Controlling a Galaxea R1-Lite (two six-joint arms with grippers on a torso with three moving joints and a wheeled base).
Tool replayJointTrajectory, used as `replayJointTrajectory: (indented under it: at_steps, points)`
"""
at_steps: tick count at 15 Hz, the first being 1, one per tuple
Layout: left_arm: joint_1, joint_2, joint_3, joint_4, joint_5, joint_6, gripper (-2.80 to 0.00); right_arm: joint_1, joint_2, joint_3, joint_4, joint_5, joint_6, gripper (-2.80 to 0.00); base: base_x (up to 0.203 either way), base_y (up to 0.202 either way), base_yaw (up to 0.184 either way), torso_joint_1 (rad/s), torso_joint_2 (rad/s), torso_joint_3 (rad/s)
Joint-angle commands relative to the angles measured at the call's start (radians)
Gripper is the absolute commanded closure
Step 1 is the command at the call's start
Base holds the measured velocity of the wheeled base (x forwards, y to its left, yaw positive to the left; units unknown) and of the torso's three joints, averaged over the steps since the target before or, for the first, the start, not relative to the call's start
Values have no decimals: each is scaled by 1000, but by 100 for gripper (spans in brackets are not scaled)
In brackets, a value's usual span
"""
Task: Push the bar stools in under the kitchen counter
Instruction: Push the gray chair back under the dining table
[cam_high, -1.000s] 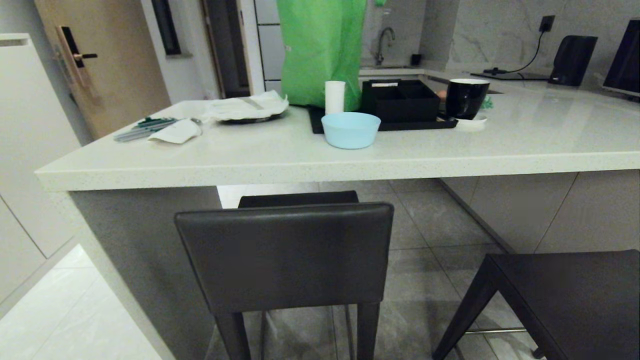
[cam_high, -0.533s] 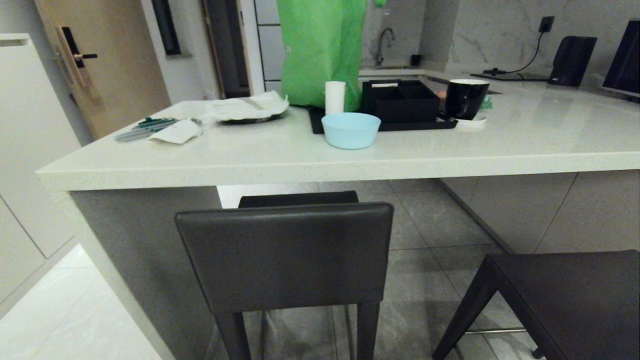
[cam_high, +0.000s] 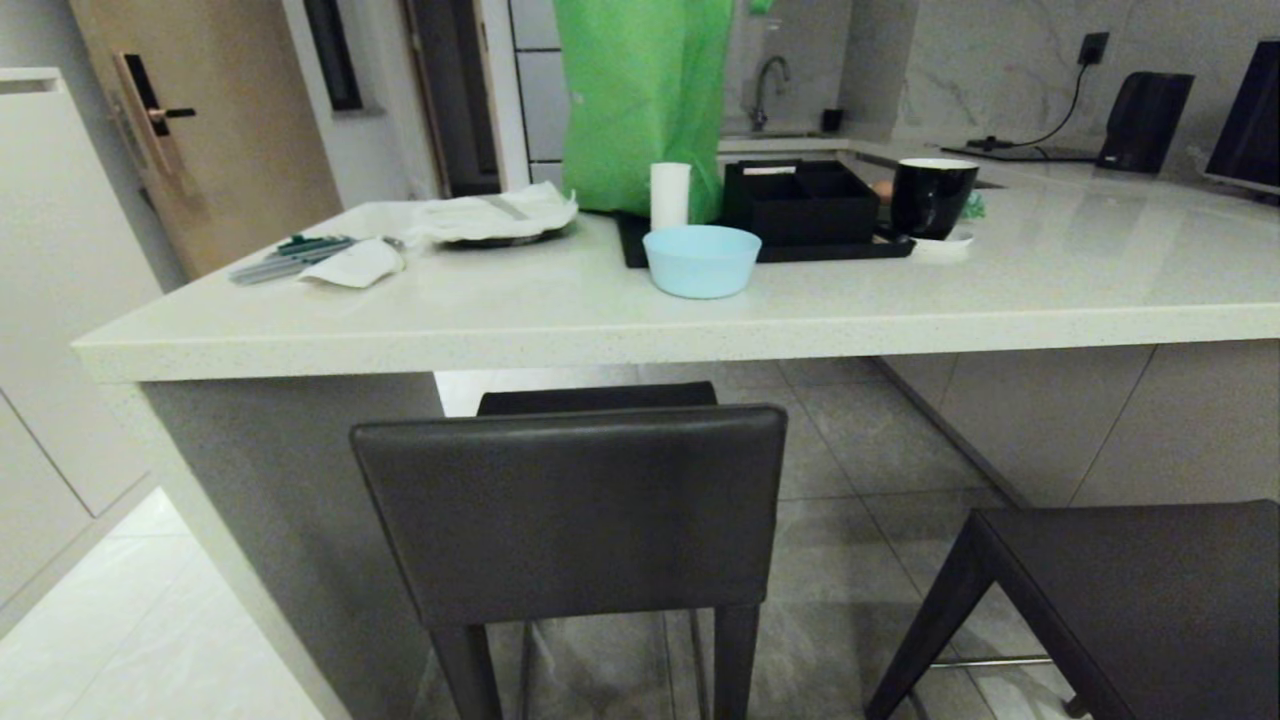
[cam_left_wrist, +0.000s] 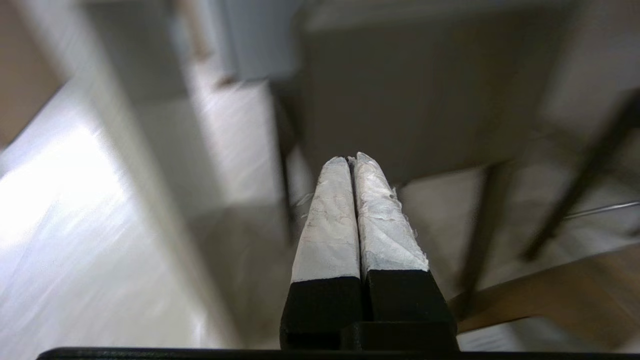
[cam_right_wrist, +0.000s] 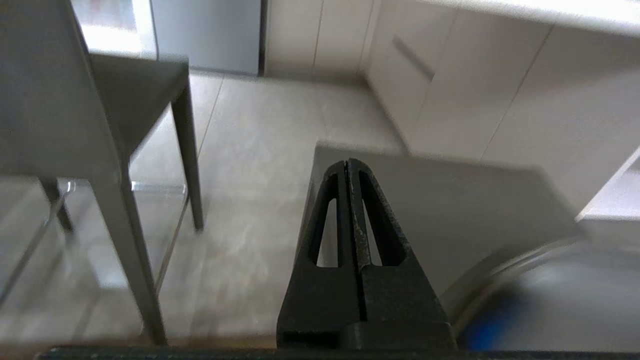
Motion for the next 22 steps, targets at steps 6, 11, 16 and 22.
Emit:
replayJointTrajectory:
  at_steps: [6,11,16,22]
  points:
    - [0,-28,251,-206,198,-28,0,2,-20,196,-146,46,39,0,0,0,0,0,0,0]
    - [0,-28,254,-206,212,-37,0,2,-20,196,-129,46,84,0,0,0,0,0,0,0]
    - [1,-28,254,-204,212,-21,0,2,-20,196,-126,43,82,0,0,0,0,0,0,0]
    - [1,-28,254,-206,210,-20,0,2,-20,197,-129,33,112,0,0,0,0,0,0,0]
